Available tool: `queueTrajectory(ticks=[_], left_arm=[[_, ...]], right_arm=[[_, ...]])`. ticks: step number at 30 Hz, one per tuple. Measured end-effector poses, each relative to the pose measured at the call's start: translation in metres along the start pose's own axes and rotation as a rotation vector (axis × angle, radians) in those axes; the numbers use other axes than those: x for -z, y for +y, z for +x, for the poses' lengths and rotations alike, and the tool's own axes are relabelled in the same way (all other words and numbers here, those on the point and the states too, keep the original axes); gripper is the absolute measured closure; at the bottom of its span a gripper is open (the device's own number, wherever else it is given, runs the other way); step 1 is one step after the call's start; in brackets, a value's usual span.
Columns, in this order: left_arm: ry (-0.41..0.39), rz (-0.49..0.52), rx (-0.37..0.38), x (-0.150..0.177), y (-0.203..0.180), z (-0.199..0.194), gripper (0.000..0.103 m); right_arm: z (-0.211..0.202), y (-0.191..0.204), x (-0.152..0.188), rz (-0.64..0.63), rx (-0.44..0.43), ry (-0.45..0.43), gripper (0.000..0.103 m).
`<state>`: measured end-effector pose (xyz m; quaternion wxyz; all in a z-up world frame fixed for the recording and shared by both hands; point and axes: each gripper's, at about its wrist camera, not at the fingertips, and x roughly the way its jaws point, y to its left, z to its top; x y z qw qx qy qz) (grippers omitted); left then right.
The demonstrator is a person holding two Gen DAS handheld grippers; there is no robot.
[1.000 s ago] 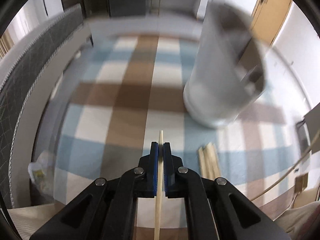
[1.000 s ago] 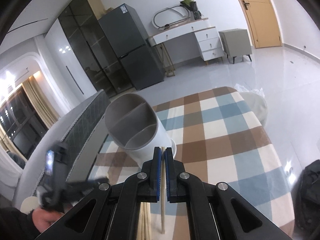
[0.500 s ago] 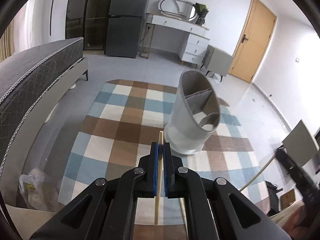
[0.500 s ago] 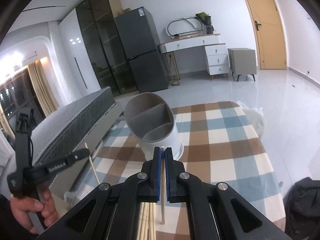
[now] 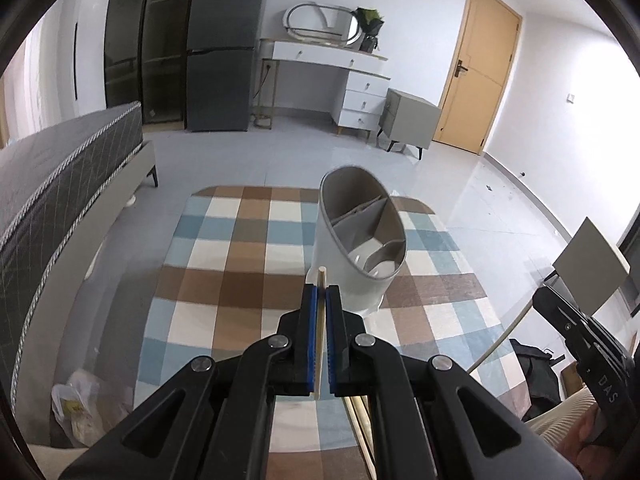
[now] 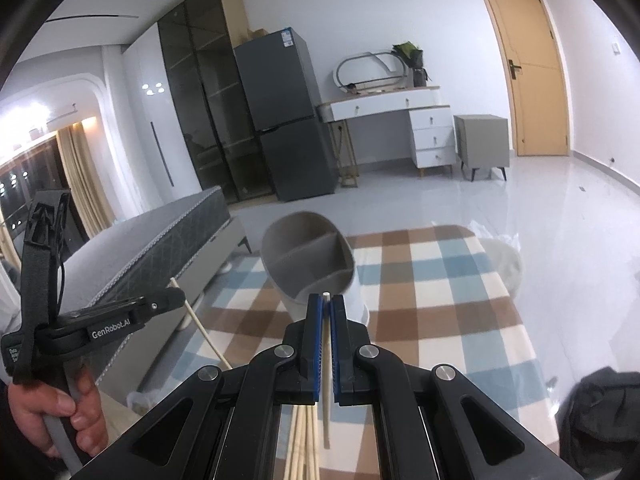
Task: Organize utensils
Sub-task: 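Carry both chopsticks up and over the grey holder with both grippers, then open both grippers to drop the chopsticks into the holder compartments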
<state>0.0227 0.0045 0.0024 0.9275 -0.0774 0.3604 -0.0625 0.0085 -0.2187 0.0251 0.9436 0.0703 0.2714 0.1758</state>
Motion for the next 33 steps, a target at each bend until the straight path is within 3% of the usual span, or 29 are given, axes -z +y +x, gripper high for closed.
queueTrajectory(ticks=[8,17,24,33], left_arm=[[-0.001,0.007,0.033,-0.031,-0.003,-0.007,0.103],[-0.056,0.0,0.091,-0.099,-0.005,-0.021,0.103],[-0.106,0.011,0.103,-0.151,-0.007,-0.013,0.103],[-0.077,0.019,0.094,-0.161,0.001,0.03,0.103]], right_arm=[[0.006,0.004,-0.026,-0.026,-0.029,-0.026,0.1],[0.017,0.005,-0.11,-0.056,-0.073,-0.12,0.1],[0.049,0.022,-0.168,-0.126,-0.108,-0.163,0.1],[0.12,0.021,-0.175,-0.141,-0.145,-0.152,0.1]])
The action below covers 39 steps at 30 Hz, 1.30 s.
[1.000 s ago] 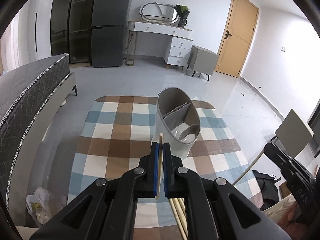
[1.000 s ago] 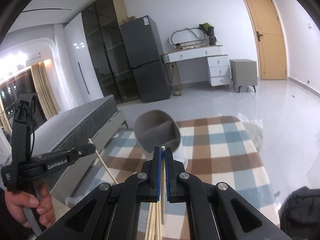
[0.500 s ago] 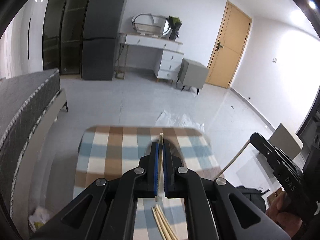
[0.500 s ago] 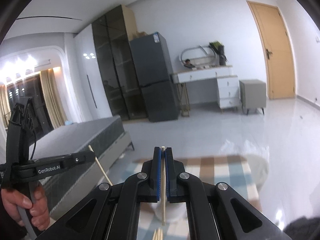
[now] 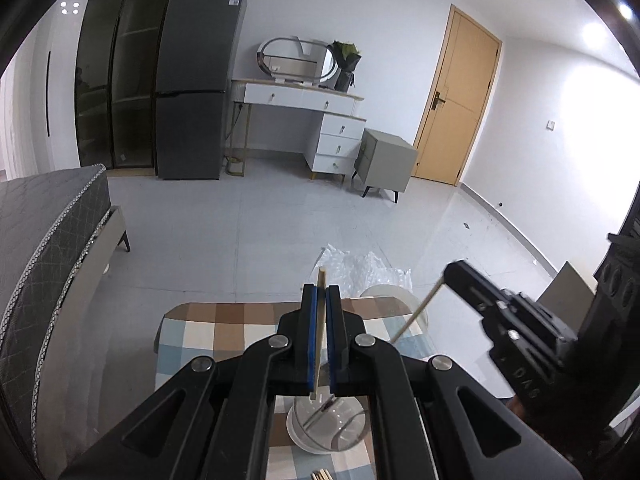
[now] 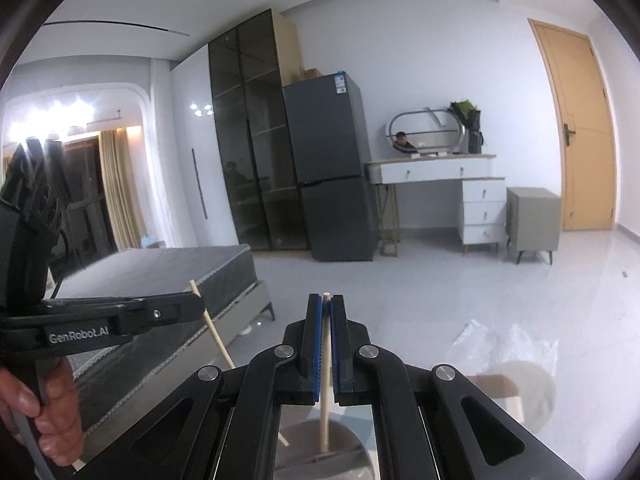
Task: Organize utensils
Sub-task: 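Open both grippers to drop the chopsticks into the holder compartments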
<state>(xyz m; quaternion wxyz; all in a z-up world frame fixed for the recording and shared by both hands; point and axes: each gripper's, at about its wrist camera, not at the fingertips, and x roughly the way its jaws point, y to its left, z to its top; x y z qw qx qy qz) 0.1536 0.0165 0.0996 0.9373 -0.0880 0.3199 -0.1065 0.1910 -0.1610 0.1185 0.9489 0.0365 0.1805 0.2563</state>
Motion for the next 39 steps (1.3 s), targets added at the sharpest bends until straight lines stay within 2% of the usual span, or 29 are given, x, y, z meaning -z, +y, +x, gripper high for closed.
queueTrajectory(ticks=[4,10,20,22,24,26,27,29,31,33,35,39], left_arm=[[0.035,-0.012,0.012,0.01,0.003,0.018,0.103],[0.107,-0.036,0.045,0.022,0.005,0.036,0.103],[0.176,-0.061,0.08,0.02,0.003,0.038,0.102],[0.197,-0.056,0.06,0.019,0.002,0.035,0.093],[0.181,-0.064,0.051,0.016,0.001,0.028,0.085],[0.163,-0.075,0.031,0.015,0.004,0.019,0.066],[0.154,-0.083,0.028,0.014,0.005,0.014,0.063],[0.133,-0.086,0.022,0.012,0.007,0.004,0.055],[0.124,-0.082,-0.005,0.011,0.005,-0.008,0.052],[0.116,-0.08,-0.007,0.008,0.005,-0.016,0.051],[0.102,-0.076,-0.029,0.008,0.004,-0.027,0.045],[0.061,-0.068,-0.068,0.011,0.002,-0.048,0.033]], right_arm=[[0.022,-0.007,0.017,-0.007,-0.019,0.03,0.1],[0.031,-0.012,0.035,-0.057,-0.066,0.059,0.1],[0.038,-0.004,0.045,-0.093,-0.161,0.131,0.097],[0.036,-0.002,0.046,-0.089,-0.201,0.149,0.097],[0.029,0.002,0.048,-0.099,-0.22,0.158,0.097],[0.022,0.004,0.048,-0.102,-0.229,0.158,0.094],[0.018,0.005,0.049,-0.098,-0.233,0.154,0.093],[0.007,0.002,0.05,-0.08,-0.228,0.144,0.081],[-0.007,0.0,0.051,-0.051,-0.218,0.138,0.081],[-0.018,0.0,0.052,-0.038,-0.201,0.133,0.075],[-0.031,0.002,0.053,-0.032,-0.183,0.123,0.06],[-0.059,0.006,0.056,-0.006,-0.153,0.102,0.043]])
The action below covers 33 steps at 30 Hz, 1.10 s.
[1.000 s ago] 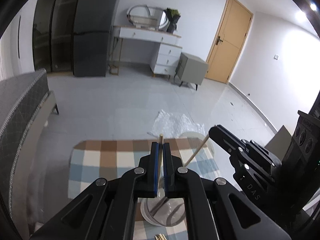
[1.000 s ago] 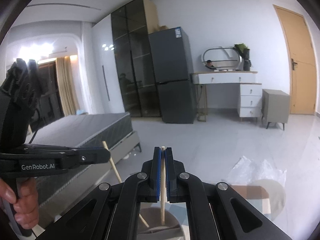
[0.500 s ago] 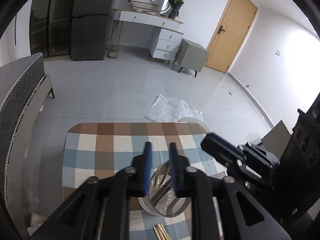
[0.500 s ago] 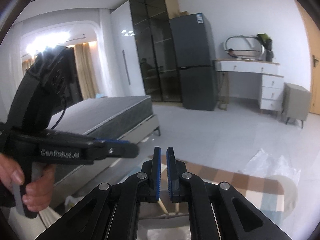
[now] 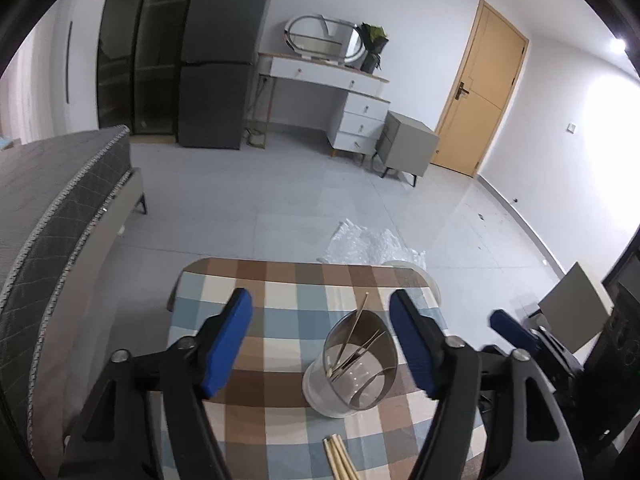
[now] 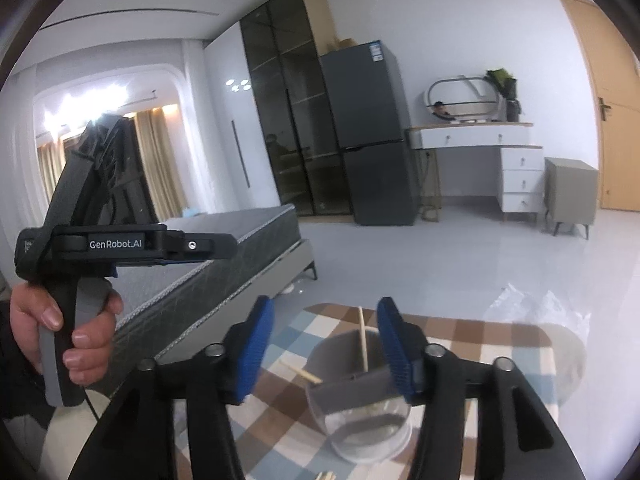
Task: Organize utensils
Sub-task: 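Open both grippers to drop the chopsticks into the holder compartments, then lower both tools back toward the remaining chopsticks on the cloth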
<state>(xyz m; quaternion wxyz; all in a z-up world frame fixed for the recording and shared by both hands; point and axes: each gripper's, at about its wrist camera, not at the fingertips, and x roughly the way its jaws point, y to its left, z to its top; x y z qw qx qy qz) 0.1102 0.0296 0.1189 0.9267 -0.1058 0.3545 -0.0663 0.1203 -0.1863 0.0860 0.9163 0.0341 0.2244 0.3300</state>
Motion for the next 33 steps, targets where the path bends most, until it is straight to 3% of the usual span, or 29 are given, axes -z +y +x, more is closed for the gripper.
queueTrajectory(ticks=[1,7,9,15,27,33], left_arm=[[-0.013,0.003,-0.006,0.003,-0.002,-0.006,0.032],[-0.037,0.006,-0.054,0.016,-0.003,-0.021,0.026],[-0.047,0.008,-0.073,0.021,-0.004,-0.025,0.024],[-0.061,0.008,-0.082,0.042,-0.007,-0.033,0.019],[-0.052,0.006,-0.1,0.074,-0.011,-0.039,0.018],[-0.016,0.026,-0.108,0.097,-0.011,-0.025,0.013]], right_arm=[[-0.008,0.003,0.002,0.009,0.011,-0.006,0.037],[-0.041,0.016,0.008,0.057,0.04,-0.043,0.027],[-0.051,0.018,0.01,0.068,0.046,-0.057,0.019],[-0.069,0.028,0.022,0.093,0.075,-0.072,0.005],[-0.094,0.035,0.057,0.112,0.172,-0.064,0.0],[-0.091,0.035,0.085,0.142,0.197,0.003,0.0]])
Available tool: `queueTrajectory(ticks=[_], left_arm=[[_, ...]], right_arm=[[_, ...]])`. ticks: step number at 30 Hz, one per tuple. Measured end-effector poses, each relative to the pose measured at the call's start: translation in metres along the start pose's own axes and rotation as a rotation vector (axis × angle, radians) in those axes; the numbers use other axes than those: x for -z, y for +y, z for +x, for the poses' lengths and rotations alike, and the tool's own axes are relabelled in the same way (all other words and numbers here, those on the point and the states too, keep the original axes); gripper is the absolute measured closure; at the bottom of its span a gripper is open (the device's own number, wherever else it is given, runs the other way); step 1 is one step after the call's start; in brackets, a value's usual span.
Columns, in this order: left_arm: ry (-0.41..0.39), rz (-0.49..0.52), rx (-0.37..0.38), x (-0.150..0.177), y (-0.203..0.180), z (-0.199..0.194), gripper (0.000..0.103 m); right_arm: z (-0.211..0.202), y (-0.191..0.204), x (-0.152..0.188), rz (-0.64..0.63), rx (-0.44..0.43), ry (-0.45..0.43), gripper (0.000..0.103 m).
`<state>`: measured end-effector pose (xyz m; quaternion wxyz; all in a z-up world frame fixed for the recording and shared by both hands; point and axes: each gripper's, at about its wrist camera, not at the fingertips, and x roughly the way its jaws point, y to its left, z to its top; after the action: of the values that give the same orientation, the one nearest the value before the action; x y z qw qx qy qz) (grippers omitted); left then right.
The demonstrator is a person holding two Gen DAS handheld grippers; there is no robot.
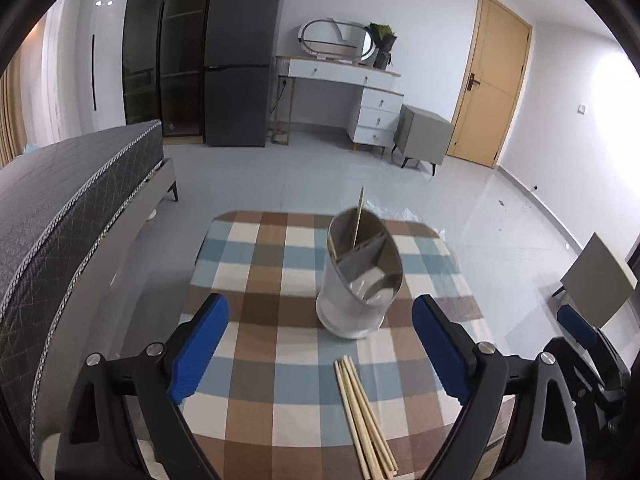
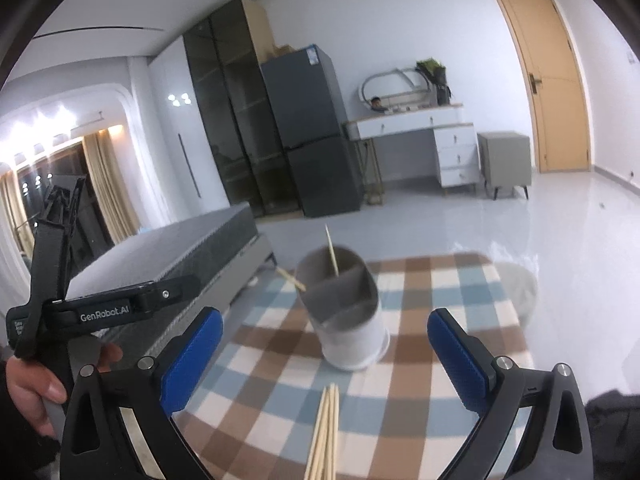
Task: Organize utensils
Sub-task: 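Lower both tools back toward the remaining chopsticks on the cloth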
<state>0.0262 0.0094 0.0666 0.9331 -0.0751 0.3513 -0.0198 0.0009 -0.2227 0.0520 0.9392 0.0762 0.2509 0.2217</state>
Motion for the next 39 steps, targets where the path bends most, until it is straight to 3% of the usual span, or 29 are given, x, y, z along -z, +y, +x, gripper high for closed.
queueTrajectory(ticks=[7,13,15,17,19,26,30,33,39], left_arm=[[0.08,0.007,-0.004,0.033,0.001,0.027,0.013],[0.135,-0.044,-0.022,0.045,0.02,0.049,0.013],[0.15,-0.07,-0.03,0.049,0.028,0.055,0.013],[0.176,-0.091,-0.046,0.051,0.035,0.063,0.013],[0.204,-0.111,-0.049,0.052,0.04,0.069,0.013],[0.262,-0.168,-0.064,0.053,0.052,0.09,0.013],[0.29,-0.176,-0.067,0.057,0.056,0.099,0.013],[0.313,-0.181,-0.061,0.061,0.058,0.105,0.013],[0.352,-0.221,-0.063,0.065,0.066,0.114,0.013]], right_arm=[[0.028,-0.004,0.034,-0.012,0.025,0.153,0.0],[0.059,-0.014,0.054,0.034,0.017,0.292,0.002],[0.073,-0.017,0.059,0.046,0.025,0.346,0.006],[0.089,-0.02,0.064,0.046,0.036,0.409,0.026],[0.111,-0.022,0.069,0.035,0.047,0.489,0.029],[0.173,-0.018,0.082,-0.056,0.04,0.632,0.043],[0.2,-0.012,0.092,-0.11,0.023,0.666,0.045],[0.217,-0.01,0.1,-0.143,0.033,0.707,0.058],[0.229,-0.015,0.108,-0.179,0.057,0.747,0.066]])
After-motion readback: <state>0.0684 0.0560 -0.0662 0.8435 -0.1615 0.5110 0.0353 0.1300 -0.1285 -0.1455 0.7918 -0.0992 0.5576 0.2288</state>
